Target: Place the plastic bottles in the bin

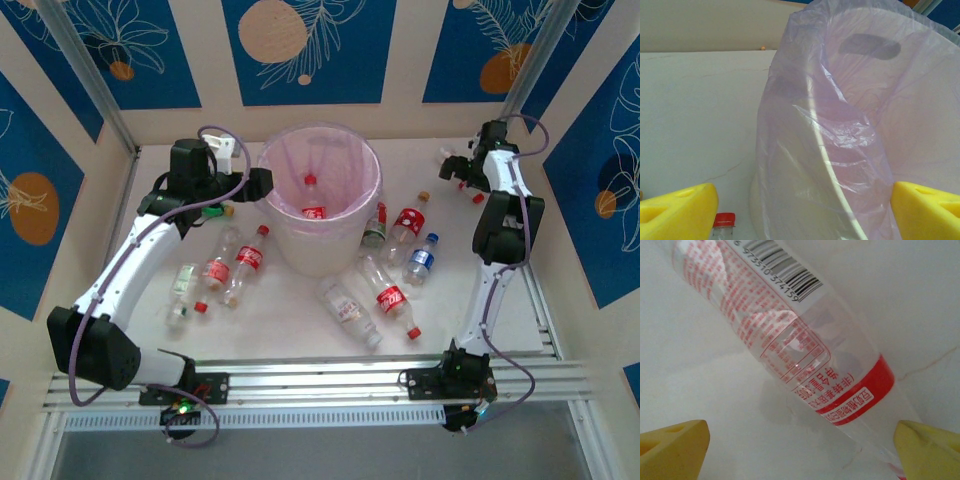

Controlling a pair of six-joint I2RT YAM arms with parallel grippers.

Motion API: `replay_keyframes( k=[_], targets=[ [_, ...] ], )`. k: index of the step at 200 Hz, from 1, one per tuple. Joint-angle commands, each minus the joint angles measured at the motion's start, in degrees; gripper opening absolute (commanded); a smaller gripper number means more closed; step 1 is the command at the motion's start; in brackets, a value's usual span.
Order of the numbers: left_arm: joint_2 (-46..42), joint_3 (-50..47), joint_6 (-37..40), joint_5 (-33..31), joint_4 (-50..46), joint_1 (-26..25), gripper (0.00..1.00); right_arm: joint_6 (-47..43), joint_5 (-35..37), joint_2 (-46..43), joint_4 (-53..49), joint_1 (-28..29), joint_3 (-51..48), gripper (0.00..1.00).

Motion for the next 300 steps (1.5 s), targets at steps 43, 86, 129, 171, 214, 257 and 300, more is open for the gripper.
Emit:
replay_keyframes(
  k=[43,86,129,171,214,257,300],
  targets=[
    [2.8,-1.9,3.2,-3.8,-6.2,-0.2,0.89,0.1,-1.8,6.6,-8.1,-0.4,7.3,0.85],
    [2.6,-1.9,3.6,-4.4,-6.3,-0.2,0.89,0.1,-2.9,5.1,-15.5,0.0,8.0,0.78],
    [3.0,-1.8,3.4,-4.0,-6.4,-0.2,0.89,1.2,-7.5,-10.9,-12.5,1.3,-5.2,0.80],
    [2.9,-1.7,3.4,-3.5,-6.4,-0.2,0.89,-0.7,1.0,-14.1,-12.7,2.2,-4.7,0.84],
    [2.5,-1.8,3.6,-4.0,-6.4,-0.2,0.89,-7.7,2.4,-4.7,-13.7,4.1,2.9,0.91],
    [2.4,-1.6,3.8,-4.1,-6.5,-0.2,0.89,-11.7,0.9,-0.5,-13.7,5.2,5.9,0.92],
    [2.2,-1.5,3.9,-4.2,-6.7,-0.1,0.89,-12.5,-0.4,0.6,-13.2,4.9,3.6,0.92]
  ],
)
